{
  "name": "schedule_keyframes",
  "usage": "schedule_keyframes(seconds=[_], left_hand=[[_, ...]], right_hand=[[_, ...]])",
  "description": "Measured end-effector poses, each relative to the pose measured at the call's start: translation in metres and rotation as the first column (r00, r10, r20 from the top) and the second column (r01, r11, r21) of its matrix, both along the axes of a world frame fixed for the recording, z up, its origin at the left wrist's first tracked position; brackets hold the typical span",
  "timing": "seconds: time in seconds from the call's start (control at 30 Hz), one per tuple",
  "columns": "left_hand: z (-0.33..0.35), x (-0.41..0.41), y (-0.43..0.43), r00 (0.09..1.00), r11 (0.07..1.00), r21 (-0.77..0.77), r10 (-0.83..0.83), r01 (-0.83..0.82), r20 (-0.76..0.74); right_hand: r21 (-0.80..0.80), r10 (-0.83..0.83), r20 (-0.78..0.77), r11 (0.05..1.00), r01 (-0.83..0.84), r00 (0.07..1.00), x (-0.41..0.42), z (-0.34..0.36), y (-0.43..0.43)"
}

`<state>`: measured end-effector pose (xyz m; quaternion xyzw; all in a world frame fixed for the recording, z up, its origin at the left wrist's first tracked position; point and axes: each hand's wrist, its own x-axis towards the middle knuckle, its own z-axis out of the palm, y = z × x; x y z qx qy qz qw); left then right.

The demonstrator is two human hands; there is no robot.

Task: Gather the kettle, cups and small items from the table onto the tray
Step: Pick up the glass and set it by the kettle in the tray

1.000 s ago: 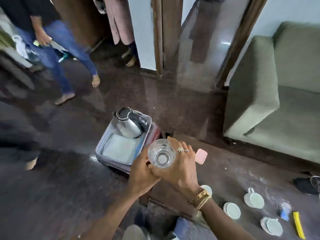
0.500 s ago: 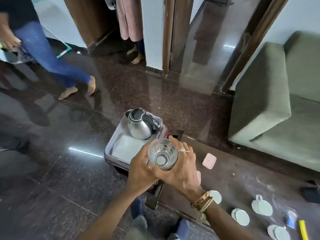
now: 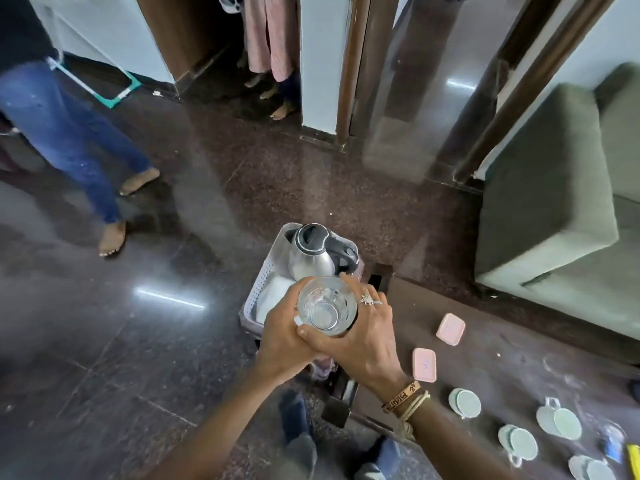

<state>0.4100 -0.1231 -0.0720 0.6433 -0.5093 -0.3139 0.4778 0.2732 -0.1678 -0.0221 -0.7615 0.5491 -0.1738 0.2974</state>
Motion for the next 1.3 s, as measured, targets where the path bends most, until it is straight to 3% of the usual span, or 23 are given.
schedule_keyframes(seconds=[0.13, 0.3, 0.5, 0.73, 1.03, 1.17, 1.3], left_hand=[[-0.009, 0.032, -0.001, 0.999, 0.998, 0.065, -0.005, 0.007, -0.037], [-0.02, 0.06, 0.0, 0.998, 0.985, 0.171, -0.006, -0.004, 0.056], [-0.031, 0.066, 0.004, 0.999, 0.98, 0.196, -0.019, 0.024, -0.029], [-0.055, 0.063, 0.004, 0.998, 0.968, 0.244, -0.06, 0.051, 0.032], [-0.07, 0.05, -0.021, 1.0, 0.957, 0.289, -0.009, 0.007, 0.006], [-0.084, 0.045, -0.04, 0.999, 0.952, 0.305, 0.025, -0.01, -0.046], [-0.096, 0.047, -0.055, 0.992, 0.95, 0.31, 0.078, -0.043, -0.103]], right_hand=[[0.06, 0.045, 0.034, 0.997, -0.047, 0.998, 0.024, -0.006, -0.004], [0.08, 0.138, 0.037, 0.987, -0.14, 0.99, 0.045, -0.018, -0.01], [0.055, 0.149, 0.054, 0.987, -0.152, 0.987, 0.052, -0.03, -0.014], [0.415, 0.071, 0.106, 0.903, -0.109, 0.992, 0.038, -0.051, -0.05], [0.185, -0.174, 0.103, 0.971, 0.153, 0.979, 0.059, -0.105, -0.128], [0.223, -0.139, 0.141, 0.969, 0.105, 0.98, 0.068, -0.118, -0.135], [0.275, -0.093, 0.274, 0.961, 0.014, 0.957, 0.071, -0.124, -0.12]])
